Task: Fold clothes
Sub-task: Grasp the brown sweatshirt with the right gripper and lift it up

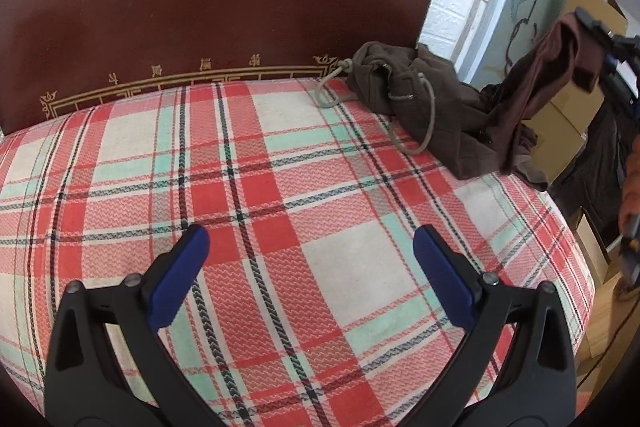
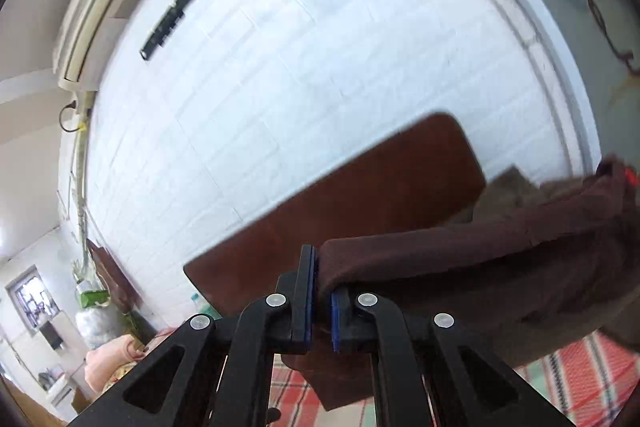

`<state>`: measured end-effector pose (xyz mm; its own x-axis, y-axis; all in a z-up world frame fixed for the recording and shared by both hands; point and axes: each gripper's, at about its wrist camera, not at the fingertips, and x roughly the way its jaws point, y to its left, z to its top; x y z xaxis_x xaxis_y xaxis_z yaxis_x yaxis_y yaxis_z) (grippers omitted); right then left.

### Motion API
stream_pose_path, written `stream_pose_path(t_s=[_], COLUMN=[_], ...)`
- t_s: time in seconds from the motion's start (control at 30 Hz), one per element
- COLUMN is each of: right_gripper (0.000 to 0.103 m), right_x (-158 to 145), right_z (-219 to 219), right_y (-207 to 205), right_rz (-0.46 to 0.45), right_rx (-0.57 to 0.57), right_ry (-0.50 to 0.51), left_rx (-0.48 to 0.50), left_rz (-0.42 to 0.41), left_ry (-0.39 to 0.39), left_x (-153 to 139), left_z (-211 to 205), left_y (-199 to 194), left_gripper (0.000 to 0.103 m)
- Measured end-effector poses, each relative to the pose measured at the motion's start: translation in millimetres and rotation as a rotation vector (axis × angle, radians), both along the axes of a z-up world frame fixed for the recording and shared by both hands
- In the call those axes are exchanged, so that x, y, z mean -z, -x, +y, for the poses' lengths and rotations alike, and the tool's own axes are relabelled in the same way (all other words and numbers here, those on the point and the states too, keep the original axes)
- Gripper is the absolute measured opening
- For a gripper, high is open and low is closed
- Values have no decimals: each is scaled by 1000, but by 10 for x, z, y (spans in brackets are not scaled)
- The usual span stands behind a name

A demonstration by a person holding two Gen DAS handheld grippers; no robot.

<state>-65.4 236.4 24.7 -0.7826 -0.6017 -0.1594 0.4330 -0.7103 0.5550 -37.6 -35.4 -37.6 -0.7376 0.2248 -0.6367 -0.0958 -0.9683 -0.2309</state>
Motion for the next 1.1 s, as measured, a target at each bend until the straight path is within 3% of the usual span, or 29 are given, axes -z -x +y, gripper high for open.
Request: stream_pose_path(t_s=[0.3, 0.37, 0.53, 0.73, 0.93, 1.0, 1.1], right_gripper=[6, 6, 6, 5, 5, 5, 5], right_x=[-664, -887, -1435, -2048, -2587, -2639, -2392], right_z=[-13, 300, 65, -438, -1319, -1682, -2166], right_y=[-636, -878, -1178, -1533, -2009, -2089, -1962], right_rz=[115, 134, 241, 339, 463, 445, 341], right_rx=[-22, -40, -126, -286, -509, -570, -647], right_ry=[-28, -25, -35, -18, -54, -88, -116], left_rx=[82, 103, 162, 264, 313, 310, 295], left_rz=[41, 53, 81, 188, 336, 379, 340], left_ry=[-9, -3, -9, -82, -105, -84, -35], left_x=[-248, -306, -461, -784, -1118, -1174, -1006], left_z=[140, 177, 215, 33, -580, -793, -1158], left_y=[-309, -386, -573, -990, -1582, -1779, -1944], left_gripper=[102, 102, 102, 102, 102, 102, 102])
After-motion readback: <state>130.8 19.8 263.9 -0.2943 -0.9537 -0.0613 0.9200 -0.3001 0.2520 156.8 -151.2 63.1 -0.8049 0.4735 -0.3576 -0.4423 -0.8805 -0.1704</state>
